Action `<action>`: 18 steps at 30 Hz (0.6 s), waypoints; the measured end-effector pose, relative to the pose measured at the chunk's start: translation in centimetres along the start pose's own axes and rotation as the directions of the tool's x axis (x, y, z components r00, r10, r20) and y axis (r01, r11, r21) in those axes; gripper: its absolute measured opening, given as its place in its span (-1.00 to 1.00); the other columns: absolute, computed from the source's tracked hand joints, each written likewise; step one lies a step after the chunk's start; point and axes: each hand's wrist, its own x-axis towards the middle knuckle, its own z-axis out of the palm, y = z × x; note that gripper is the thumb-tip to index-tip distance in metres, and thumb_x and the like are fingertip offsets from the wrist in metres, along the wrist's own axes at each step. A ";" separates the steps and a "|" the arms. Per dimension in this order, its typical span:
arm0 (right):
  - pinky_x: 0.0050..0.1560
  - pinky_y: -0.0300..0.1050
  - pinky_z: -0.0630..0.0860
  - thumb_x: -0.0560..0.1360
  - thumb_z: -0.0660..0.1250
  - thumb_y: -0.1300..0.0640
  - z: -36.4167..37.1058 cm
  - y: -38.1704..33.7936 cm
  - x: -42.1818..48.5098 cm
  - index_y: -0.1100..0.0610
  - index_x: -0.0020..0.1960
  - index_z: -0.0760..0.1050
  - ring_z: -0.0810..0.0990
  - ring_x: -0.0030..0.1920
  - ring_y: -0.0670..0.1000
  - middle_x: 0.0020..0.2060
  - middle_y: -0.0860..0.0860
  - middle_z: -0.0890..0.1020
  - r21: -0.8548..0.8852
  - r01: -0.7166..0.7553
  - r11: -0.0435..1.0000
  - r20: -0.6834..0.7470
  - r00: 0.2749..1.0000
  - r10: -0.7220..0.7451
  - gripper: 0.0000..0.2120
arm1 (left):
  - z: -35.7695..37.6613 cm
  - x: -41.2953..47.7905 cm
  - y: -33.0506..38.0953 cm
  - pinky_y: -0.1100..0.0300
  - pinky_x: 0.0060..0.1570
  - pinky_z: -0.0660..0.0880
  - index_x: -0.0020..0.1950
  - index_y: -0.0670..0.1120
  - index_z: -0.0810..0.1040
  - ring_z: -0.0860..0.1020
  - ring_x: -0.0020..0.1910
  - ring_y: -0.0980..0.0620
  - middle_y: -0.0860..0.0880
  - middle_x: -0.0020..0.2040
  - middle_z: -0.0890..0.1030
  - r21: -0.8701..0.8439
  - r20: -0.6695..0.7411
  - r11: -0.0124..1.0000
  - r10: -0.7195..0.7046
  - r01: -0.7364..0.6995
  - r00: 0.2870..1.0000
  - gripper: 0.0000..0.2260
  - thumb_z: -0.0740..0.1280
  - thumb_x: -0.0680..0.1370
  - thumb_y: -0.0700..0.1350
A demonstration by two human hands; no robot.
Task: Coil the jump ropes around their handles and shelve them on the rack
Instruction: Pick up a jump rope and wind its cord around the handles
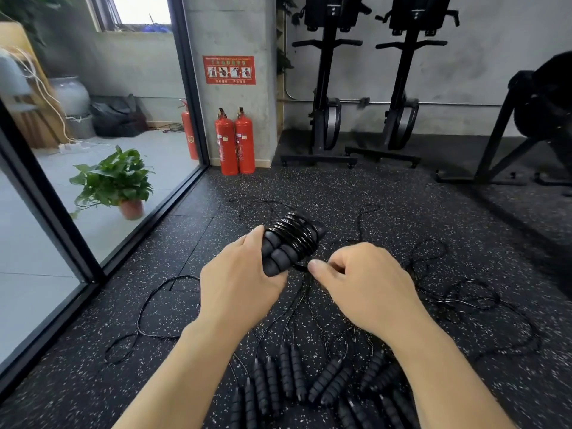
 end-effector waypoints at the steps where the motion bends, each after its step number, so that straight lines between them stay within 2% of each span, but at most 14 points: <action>1: -0.41 -0.12 0.28 0.54 0.22 -0.15 -0.1 -0.2 0.1 0.14 -0.43 0.23 0.32 -0.47 0.00 -0.55 -0.05 0.33 -0.025 0.023 0.999 -0.016 1.000 -0.023 -0.50 | 0.1 0.0 0.2 0.15 -0.24 0.33 0.01 0.11 0.38 0.55 -0.02 0.07 0.19 -0.07 0.56 0.027 0.004 0.999 0.026 -0.026 1.000 -0.76 0.36 0.46 0.13; 3: -0.38 -0.12 0.31 0.54 0.22 -0.16 -0.1 -0.5 0.3 0.15 -0.43 0.24 0.36 -0.45 0.01 -0.54 -0.04 0.36 -0.068 0.073 0.995 -0.038 0.996 -0.075 -0.49 | 0.1 -0.1 0.6 0.14 -0.22 0.30 0.06 0.12 0.39 0.55 0.04 0.05 0.17 -0.02 0.56 0.106 0.037 0.991 0.084 -0.087 0.996 -0.76 0.36 0.47 0.10; 6: -0.38 -0.09 0.28 0.56 0.18 -0.18 0.1 -0.3 1.1 0.11 -0.44 0.22 0.40 -0.39 0.04 -0.50 -0.05 0.36 -0.162 0.141 0.977 -0.054 0.987 -0.151 -0.48 | 0.3 -0.3 1.2 0.11 -0.01 0.28 0.23 0.14 0.38 0.53 0.17 0.05 0.16 0.13 0.56 0.241 0.147 0.946 0.186 -0.218 0.971 -0.64 0.35 0.47 0.11; 8: -0.33 -0.08 0.24 0.59 0.13 -0.19 0.2 0.1 1.7 0.09 -0.45 0.21 0.38 -0.34 0.05 -0.49 -0.06 0.35 -0.238 0.168 0.957 -0.080 0.978 -0.192 -0.47 | 0.1 -0.5 1.7 0.04 0.25 0.22 0.18 0.16 0.36 0.50 0.18 0.10 0.18 0.06 0.55 0.269 0.249 0.903 0.272 -0.336 0.930 -0.68 0.33 0.47 0.09; 9: -0.29 -0.09 0.23 0.60 0.10 -0.19 0.2 0.4 2.0 0.08 -0.45 0.21 0.36 -0.31 0.04 -0.48 -0.06 0.33 -0.270 0.173 0.947 -0.091 0.975 -0.204 -0.47 | 0.1 -0.7 1.9 -0.02 0.37 0.12 0.14 0.16 0.36 0.48 0.17 0.12 0.20 0.00 0.52 0.257 0.310 0.885 0.305 -0.388 0.901 -0.72 0.32 0.47 0.07; 12: -0.23 -0.10 0.21 0.61 0.04 -0.22 0.6 1.3 2.6 0.09 -0.45 0.20 0.33 -0.28 0.04 -0.48 -0.06 0.29 -0.323 0.189 0.927 -0.094 0.969 -0.230 -0.44 | -0.3 -1.1 2.3 -0.08 0.45 -0.10 0.01 0.14 0.35 0.41 0.09 0.17 0.20 -0.16 0.45 0.175 0.422 0.856 0.382 -0.487 0.822 -0.83 0.30 0.48 0.04; 14: -0.18 -0.10 0.22 0.59 0.06 -0.25 1.1 1.9 2.9 0.09 -0.50 0.19 0.31 -0.37 0.03 -0.52 -0.05 0.29 -0.255 0.216 0.943 -0.079 0.967 -0.243 -0.39 | -0.4 -1.1 2.0 -0.03 0.43 -0.10 -0.06 0.14 0.32 0.38 0.07 0.19 0.22 -0.19 0.44 0.120 0.432 0.853 0.416 -0.508 0.800 -0.77 0.35 0.41 0.04; 16: -0.12 -0.06 0.29 0.56 0.12 -0.27 1.6 2.5 3.1 0.10 -0.56 0.20 0.27 -0.49 -0.05 -0.59 -0.05 0.30 -0.094 0.240 0.966 -0.060 0.967 -0.246 -0.35 | -0.5 -1.0 1.5 0.02 0.39 -0.09 -0.03 0.15 0.35 0.36 0.05 0.19 0.22 -0.19 0.44 0.078 0.435 0.847 0.446 -0.526 0.782 -0.70 0.38 0.32 0.07; 18: -0.25 -0.08 0.30 0.52 0.22 -0.27 1.9 2.9 3.2 0.12 -0.60 0.22 0.25 -0.56 -0.04 -0.64 -0.03 0.30 0.145 0.210 0.967 0.001 0.977 -0.212 -0.33 | -0.6 -1.1 1.3 0.11 0.35 -0.11 0.01 0.14 0.41 0.34 0.04 0.20 0.21 -0.19 0.45 0.048 0.437 0.843 0.464 -0.535 0.771 -0.64 0.38 0.26 0.10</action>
